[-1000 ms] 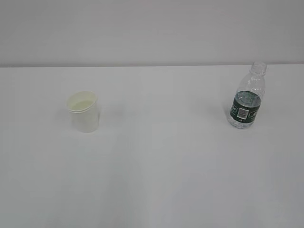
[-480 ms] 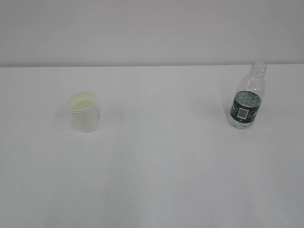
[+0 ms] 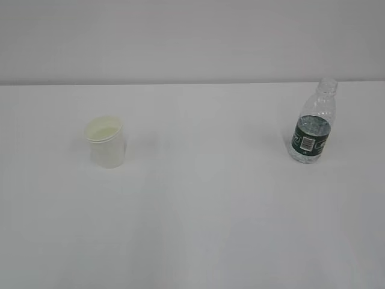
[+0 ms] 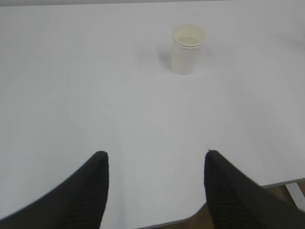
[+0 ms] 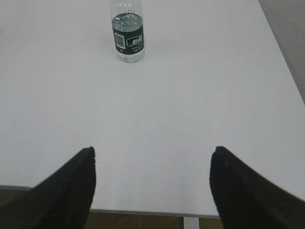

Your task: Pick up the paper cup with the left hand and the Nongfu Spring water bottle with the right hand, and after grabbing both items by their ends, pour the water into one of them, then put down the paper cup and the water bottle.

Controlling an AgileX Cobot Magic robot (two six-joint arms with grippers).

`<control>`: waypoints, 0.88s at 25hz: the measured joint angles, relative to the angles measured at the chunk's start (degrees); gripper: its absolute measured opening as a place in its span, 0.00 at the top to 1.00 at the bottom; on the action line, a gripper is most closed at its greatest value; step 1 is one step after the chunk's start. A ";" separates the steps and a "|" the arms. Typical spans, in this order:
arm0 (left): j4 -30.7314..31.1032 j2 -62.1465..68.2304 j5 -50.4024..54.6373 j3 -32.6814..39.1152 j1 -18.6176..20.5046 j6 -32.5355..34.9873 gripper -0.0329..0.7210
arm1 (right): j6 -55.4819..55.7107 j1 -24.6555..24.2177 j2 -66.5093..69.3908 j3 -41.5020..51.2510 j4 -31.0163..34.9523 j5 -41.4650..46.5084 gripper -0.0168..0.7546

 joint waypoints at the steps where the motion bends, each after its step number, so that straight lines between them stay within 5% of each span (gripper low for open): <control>1: 0.00 0.00 0.00 0.00 0.00 0.00 0.36 | 0.00 0.00 0.00 0.00 0.00 0.00 0.26; 5: 0.00 0.00 0.00 0.00 1.50 0.00 0.36 | 0.00 -0.23 0.00 0.00 0.00 0.00 0.26; 17: 0.00 0.00 0.00 0.00 18.57 0.00 0.36 | 0.00 -5.72 0.00 0.00 0.00 -0.06 0.26; 22: 0.00 0.00 0.00 0.00 21.39 0.00 0.36 | 0.00 -6.86 0.00 0.00 0.00 -0.06 0.26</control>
